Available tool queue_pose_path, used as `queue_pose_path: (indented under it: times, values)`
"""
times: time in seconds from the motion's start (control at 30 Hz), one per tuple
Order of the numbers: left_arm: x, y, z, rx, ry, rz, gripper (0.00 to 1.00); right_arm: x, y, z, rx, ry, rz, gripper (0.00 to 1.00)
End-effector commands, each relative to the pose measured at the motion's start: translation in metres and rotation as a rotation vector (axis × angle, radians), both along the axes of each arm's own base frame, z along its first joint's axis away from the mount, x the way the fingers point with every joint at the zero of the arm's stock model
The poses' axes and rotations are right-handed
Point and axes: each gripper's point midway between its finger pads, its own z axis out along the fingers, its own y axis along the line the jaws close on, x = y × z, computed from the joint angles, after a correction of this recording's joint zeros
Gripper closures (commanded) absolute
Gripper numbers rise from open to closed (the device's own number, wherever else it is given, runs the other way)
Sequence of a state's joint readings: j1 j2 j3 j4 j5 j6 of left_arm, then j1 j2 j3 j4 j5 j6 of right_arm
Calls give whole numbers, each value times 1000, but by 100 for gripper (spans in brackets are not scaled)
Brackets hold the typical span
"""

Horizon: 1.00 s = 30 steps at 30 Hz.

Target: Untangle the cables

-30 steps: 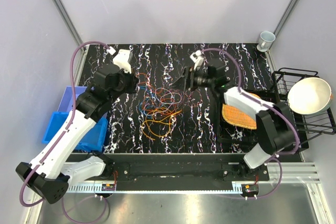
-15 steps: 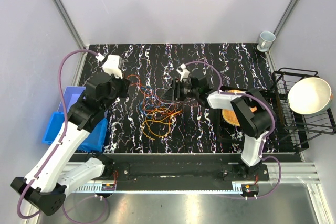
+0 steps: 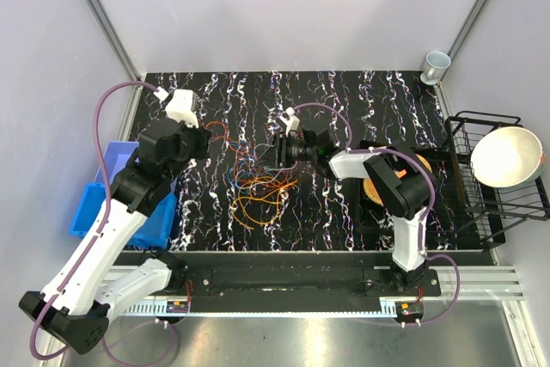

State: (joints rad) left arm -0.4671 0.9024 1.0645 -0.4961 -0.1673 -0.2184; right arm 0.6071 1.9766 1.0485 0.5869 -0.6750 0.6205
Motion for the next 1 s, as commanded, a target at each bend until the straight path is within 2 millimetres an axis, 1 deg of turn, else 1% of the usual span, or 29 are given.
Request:
queue_pose_path:
  times: [0.0,0.07,0.1,0.17,0.2,0.23,0.27,0.3,0.33,0.37,0.4,0.43,0.47,0.5,0.53,0.57,0.63,0.67,0.73,0.77,0.83,0.87,0.9,0.93,0.97]
  values:
    - [5,1,11,-34,-47,18,100,7,19,27,80,-68,38,62]
    - [6,2,11,-33,-47,22,100,8,21,31,92,-72,41,68]
    - [6,2,10,-33,-44,23,100,6,23,35,99,-74,49,74]
    - [7,2,8,-33,-39,25,100,6,25,43,113,-79,60,89]
    - [7,2,8,-33,-39,26,100,6,25,47,108,-69,61,99]
    - [7,3,8,-29,-39,25,99,7,25,51,103,-76,60,100]
    - [7,4,7,-26,-37,28,98,14,28,68,106,-109,54,100]
    - [8,4,5,-21,-33,32,96,16,24,75,60,-91,28,100]
    - [8,5,5,-17,-35,34,93,22,23,86,29,-145,20,100]
    - [8,6,4,-16,-33,40,91,34,26,123,39,-216,4,100]
    - [9,8,3,-11,-30,55,90,37,19,136,-19,-241,-20,100]
    - [10,9,3,-10,-28,62,90,40,17,157,-26,-277,-34,100]
    - [10,10,1,-6,-23,64,88,47,19,203,4,-356,-53,100]
    - [10,11,0,-1,-18,69,87,47,12,215,-33,-360,-73,100]
    - [11,11,-2,2,-11,70,87,48,10,236,-25,-390,-85,100]
    - [11,10,-1,1,-13,69,86,48,8,275,10,-452,-104,100]
    - [11,10,-3,7,-3,67,85,44,1,305,26,-483,-118,100]
    - [12,10,-3,7,-3,68,85,40,0,329,58,-518,-124,100]
    - [12,10,-4,10,-1,66,83,33,-3,349,90,-529,-124,100]
    - [12,9,-5,10,1,63,81,28,-4,362,116,-545,-112,100]
    - [11,7,-5,10,3,49,71,22,-4,374,141,-547,-101,100]
    - [10,4,-5,7,6,29,64,19,-5,384,159,-562,-96,100]
    - [9,2,-4,3,1,15,48,17,-5,389,168,-565,-96,100]
    - [8,-1,-4,3,-4,-3,41,17,-6,393,176,-572,-97,100]
    - [6,-5,-3,-5,-5,-30,34,14,-8,404,191,-590,-101,100]
